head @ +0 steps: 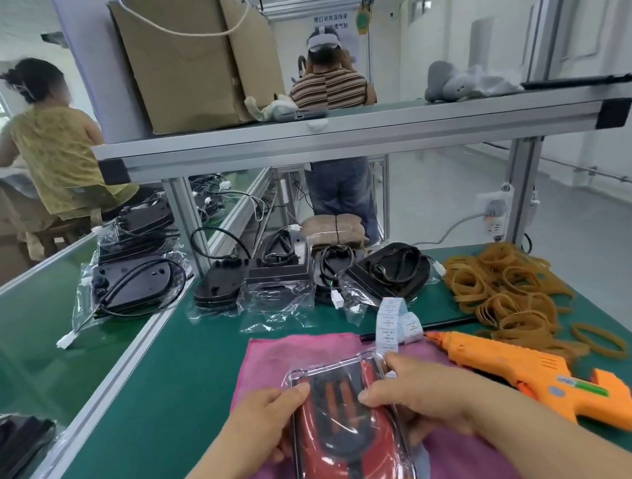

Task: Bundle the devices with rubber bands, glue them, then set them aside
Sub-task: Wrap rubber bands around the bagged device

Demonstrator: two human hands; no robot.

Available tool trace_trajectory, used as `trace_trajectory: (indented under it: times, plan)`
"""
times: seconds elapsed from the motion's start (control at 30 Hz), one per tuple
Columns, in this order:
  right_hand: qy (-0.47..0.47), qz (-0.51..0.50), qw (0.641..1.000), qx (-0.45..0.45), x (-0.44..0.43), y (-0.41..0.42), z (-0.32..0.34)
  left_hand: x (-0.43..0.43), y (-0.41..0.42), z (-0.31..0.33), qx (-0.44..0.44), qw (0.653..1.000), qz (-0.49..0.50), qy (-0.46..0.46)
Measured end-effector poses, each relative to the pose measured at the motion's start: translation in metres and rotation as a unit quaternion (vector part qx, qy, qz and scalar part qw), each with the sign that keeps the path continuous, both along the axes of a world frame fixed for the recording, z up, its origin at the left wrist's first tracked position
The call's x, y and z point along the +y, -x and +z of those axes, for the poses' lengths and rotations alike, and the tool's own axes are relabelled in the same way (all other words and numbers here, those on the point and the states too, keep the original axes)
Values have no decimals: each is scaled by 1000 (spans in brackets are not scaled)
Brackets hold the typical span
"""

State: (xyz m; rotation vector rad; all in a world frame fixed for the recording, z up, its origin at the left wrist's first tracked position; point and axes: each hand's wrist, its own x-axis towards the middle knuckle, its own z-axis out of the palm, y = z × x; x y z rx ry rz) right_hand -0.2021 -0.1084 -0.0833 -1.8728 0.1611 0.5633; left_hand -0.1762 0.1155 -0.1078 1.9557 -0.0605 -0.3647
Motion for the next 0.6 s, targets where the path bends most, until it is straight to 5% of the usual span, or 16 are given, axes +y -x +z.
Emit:
trace_trajectory:
  times: [0.33,0.43,0.6]
  plan:
    - [172,81,982,-7,-15,-11,22,-3,-9,-8,-16,999,23,-23]
    - [306,72,946,-85,-31,-25,32,2,-10,-5,-48,998,24,-28]
    - [433,-107,864,-235,-87,-68,33,3,-4,0,-112,990,72,-50]
